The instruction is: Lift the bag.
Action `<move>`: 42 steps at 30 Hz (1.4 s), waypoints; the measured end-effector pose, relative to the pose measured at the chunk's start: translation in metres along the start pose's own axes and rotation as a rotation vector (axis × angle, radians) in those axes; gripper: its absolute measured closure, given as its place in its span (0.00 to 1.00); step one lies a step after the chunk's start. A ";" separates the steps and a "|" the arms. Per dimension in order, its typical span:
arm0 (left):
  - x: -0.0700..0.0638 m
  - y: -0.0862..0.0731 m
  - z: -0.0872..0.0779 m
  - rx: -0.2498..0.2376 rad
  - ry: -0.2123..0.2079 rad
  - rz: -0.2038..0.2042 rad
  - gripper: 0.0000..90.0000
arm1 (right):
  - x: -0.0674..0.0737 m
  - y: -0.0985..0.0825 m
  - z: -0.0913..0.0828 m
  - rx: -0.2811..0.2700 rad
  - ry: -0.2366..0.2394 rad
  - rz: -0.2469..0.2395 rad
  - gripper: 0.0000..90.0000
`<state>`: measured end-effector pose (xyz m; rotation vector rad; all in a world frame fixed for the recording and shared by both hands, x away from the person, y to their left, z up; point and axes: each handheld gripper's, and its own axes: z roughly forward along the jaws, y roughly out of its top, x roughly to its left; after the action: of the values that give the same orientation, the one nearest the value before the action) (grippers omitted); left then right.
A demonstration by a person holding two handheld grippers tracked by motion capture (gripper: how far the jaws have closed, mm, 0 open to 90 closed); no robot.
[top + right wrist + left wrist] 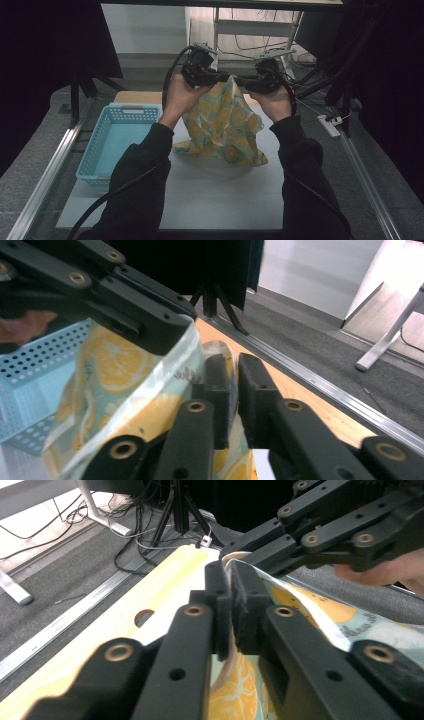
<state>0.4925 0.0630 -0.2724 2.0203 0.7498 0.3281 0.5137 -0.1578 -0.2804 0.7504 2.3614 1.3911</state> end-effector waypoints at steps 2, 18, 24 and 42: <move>0.001 -0.002 0.003 0.018 0.012 0.004 0.87 | 0.000 0.000 -0.001 -0.002 0.009 0.007 0.85; 0.018 -0.022 0.006 0.015 0.020 -0.064 0.33 | -0.008 -0.011 -0.014 -0.015 -0.003 0.028 0.59; 0.024 -0.032 -0.009 0.016 -0.010 -0.091 0.18 | -0.012 -0.020 -0.023 -0.020 -0.008 0.040 0.52; 0.030 -0.085 -0.048 0.010 -0.001 -0.110 0.00 | -0.017 -0.047 -0.041 -0.024 -0.015 0.058 0.39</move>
<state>0.4594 0.1472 -0.3197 1.9795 0.8596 0.2601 0.4933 -0.2157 -0.3017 0.8259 2.3247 1.4289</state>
